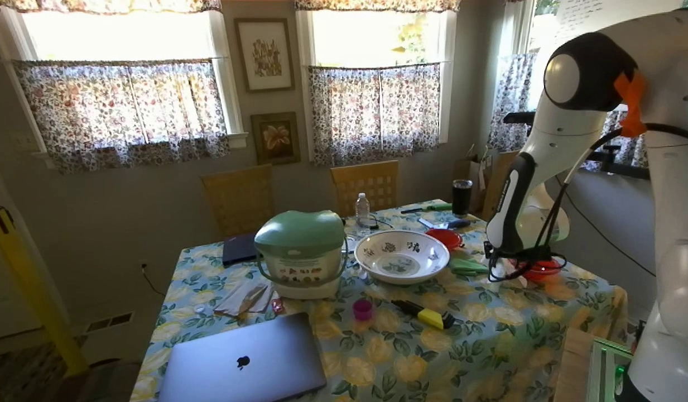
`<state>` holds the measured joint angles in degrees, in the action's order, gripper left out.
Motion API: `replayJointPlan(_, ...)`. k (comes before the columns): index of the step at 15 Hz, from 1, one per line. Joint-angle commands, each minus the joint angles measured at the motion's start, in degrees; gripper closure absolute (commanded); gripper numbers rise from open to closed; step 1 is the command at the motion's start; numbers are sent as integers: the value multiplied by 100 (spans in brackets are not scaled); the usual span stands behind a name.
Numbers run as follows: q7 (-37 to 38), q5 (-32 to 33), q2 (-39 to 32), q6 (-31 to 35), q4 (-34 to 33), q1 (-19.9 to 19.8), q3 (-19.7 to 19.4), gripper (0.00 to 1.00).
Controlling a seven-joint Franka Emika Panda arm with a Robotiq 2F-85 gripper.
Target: Wipe the inside of the bowl with the paper towel
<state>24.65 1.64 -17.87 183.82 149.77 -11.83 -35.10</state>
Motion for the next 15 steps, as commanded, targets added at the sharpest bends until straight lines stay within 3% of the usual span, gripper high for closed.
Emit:
replayJointPlan(1,-110,98,665,-381,-107,355,-402,4)
replayJointPlan(2,-142,122,882,-504,-118,395,-402,0)
replayJointPlan(9,-531,133,2659,-1564,-65,629,-183,0)
replayJointPlan(11,-482,-65,3122,-2188,-155,732,-101,0)
replayJointPlan(12,-754,-529,3301,-2591,-207,297,471,0)
replayJointPlan(14,-941,-1041,3581,-3142,-300,248,715,0)
replayJointPlan(15,-849,-903,3130,-2688,-303,-25,915,0)
